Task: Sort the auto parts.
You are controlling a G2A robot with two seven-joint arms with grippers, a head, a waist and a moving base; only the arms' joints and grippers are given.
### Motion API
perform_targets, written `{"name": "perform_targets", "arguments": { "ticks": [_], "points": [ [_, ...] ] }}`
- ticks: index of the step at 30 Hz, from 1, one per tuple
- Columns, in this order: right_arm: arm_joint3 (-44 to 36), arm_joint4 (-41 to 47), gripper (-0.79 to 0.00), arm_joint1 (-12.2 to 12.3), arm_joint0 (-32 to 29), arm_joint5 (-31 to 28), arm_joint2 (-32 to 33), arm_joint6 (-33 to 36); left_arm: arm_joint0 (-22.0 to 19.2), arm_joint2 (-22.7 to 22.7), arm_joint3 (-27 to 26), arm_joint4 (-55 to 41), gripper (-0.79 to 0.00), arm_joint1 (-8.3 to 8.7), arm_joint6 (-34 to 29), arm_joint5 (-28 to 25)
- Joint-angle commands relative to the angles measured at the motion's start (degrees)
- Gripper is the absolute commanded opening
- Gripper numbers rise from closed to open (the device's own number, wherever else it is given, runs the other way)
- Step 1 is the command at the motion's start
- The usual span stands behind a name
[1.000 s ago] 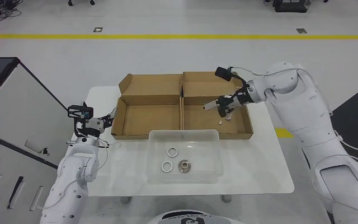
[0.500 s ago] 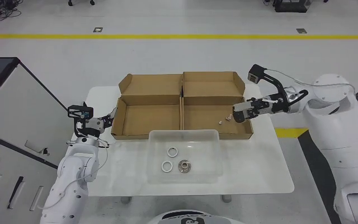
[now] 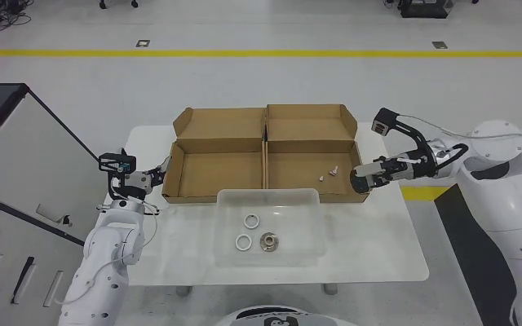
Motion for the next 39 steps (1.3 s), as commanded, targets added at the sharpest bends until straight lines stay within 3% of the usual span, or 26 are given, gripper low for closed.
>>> {"name": "perform_targets", "arguments": {
  "ticks": [1, 24, 30, 39],
  "points": [
    [0.0, 0.0, 0.000, 0.0, 0.0, 0.0, 0.0, 0.0, 0.0, 0.0, 0.0, 0.0, 0.000, 0.00, 0.0, 0.0],
    [0.0, 0.0, 0.000, 0.0, 0.0, 0.0, 0.0, 0.0, -0.1, 0.0, -0.1, 0.3, 0.000, 0.02, -0.2, -0.2],
    [0.0, 0.0, 0.000, 0.0, 0.0, 0.0, 0.0, 0.0, -2.2, 0.6, -4.9, 7.0, 0.000, 0.73, -9.3, -8.7],
    [0.0, 0.0, 0.000, 0.0, 0.0, 0.0, 0.0, 0.0, -5.0, 3.0, -13.4, 5.8, 0.000, 1.15, -23.9, -19.2]
  ]
}}
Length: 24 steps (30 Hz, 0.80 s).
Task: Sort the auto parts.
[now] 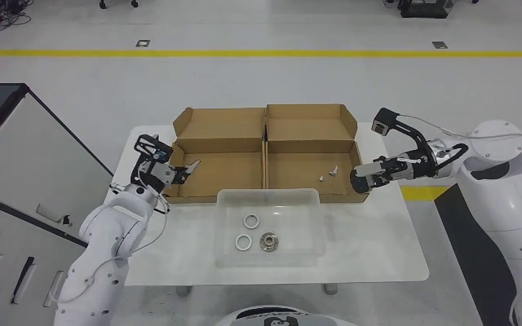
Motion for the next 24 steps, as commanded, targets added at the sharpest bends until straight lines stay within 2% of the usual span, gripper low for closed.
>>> {"name": "perform_targets", "arguments": {
  "ticks": [1, 6, 14, 21, 24],
  "points": [
    [0.0, 0.0, 0.000, 0.0, 0.0, 0.0, 0.0, 0.0, -0.9, 0.9, -1.7, 0.4, 0.000, 0.14, -5.6, -2.6],
    [0.0, 0.0, 0.000, 0.0, 0.0, 0.0, 0.0, 0.0, -6.0, 5.9, -6.7, 1.9, 0.000, 0.43, -21.9, -10.7],
    [0.0, 0.0, 0.000, 0.0, 0.0, 0.0, 0.0, 0.0, -15.2, 14.2, -8.6, -5.8, 0.000, 0.11, -36.5, -17.3],
    [0.0, 0.0, 0.000, 0.0, 0.0, 0.0, 0.0, 0.0, -22.1, 21.4, -6.6, -16.8, 0.000, -0.57, -49.2, -14.9],
    [0.0, 0.0, 0.000, 0.0, 0.0, 0.0, 0.0, 0.0, -25.5, 26.0, -3.6, -20.1, 0.000, -0.56, -52.2, -11.9]
  ]
}}
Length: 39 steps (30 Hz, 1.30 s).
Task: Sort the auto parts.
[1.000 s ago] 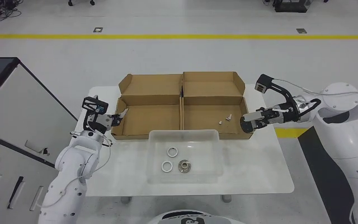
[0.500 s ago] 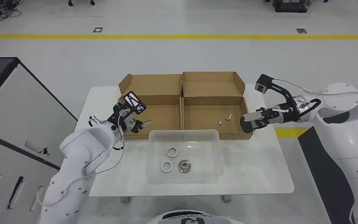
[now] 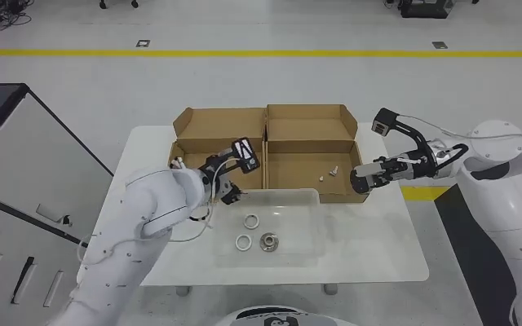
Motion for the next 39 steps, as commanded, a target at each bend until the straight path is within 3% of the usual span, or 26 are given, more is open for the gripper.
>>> {"name": "perform_targets", "arguments": {
  "ticks": [1, 5, 10, 17, 23, 30, 39],
  "points": [
    [0.0, 0.0, 0.000, 0.0, 0.0, 0.0, 0.0, 0.0, -2.4, 3.0, 2.1, -1.7, 0.000, 0.16, -1.7, 1.8],
    [0.0, 0.0, 0.000, 0.0, 0.0, 0.0, 0.0, 0.0, -7.8, 10.1, 5.6, -5.7, 0.000, 0.85, -5.1, 5.3],
    [0.0, 0.0, 0.000, 0.0, 0.0, 0.0, 0.0, 0.0, -14.3, 18.4, 6.1, -12.6, 0.000, 2.03, -8.7, 8.9],
    [0.0, 0.0, 0.000, 0.0, 0.0, 0.0, 0.0, 0.0, -20.5, 25.3, 7.5, -21.3, 0.000, 3.04, -12.3, 12.4],
    [0.0, 0.0, 0.000, 0.0, 0.0, 0.0, 0.0, 0.0, -22.8, 29.6, 10.2, -23.7, 0.000, 3.01, -12.6, 12.7],
    [0.0, 0.0, 0.000, 0.0, 0.0, 0.0, 0.0, 0.0, -22.5, 33.4, 12.5, -25.0, 0.000, 2.05, -11.9, 12.8],
    [0.0, 0.0, 0.000, 0.0, 0.0, 0.0, 0.0, 0.0, -23.9, 35.9, 15.3, -21.9, 0.000, 0.82, -9.1, 13.0]
  ]
}}
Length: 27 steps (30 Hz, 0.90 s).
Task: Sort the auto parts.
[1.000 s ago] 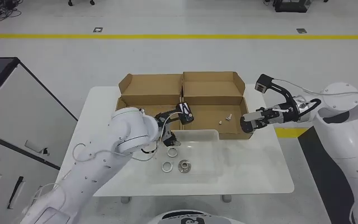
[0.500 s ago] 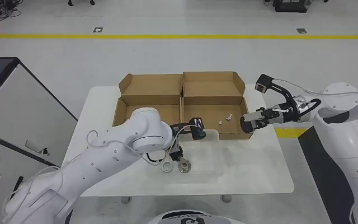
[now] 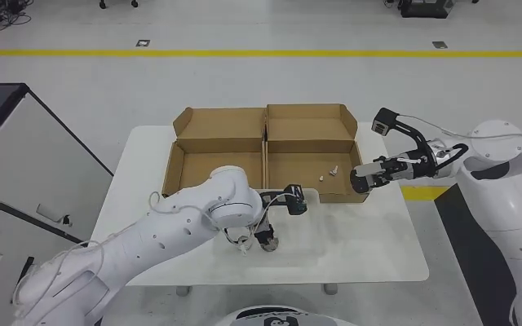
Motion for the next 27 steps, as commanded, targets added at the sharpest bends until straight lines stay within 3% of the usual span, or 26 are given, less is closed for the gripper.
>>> {"name": "perform_targets", "arguments": {
  "ticks": [1, 20, 27],
  "points": [
    [0.0, 0.0, 0.000, 0.0, 0.0, 0.0, 0.0, 0.0, 0.0, 0.0, 0.0, 0.2, 0.000, 0.02, -0.1, 0.0],
    [0.0, 0.0, 0.000, 0.0, 0.0, 0.0, 0.0, 0.0, 0.3, 0.0, 0.2, 0.4, 0.000, 0.02, 0.4, 0.2],
    [0.0, 0.0, 0.000, 0.0, 0.0, 0.0, 0.0, 0.0, -2.7, 2.3, 2.8, -0.6, 0.000, -1.74, -1.6, 0.6]
  ]
}}
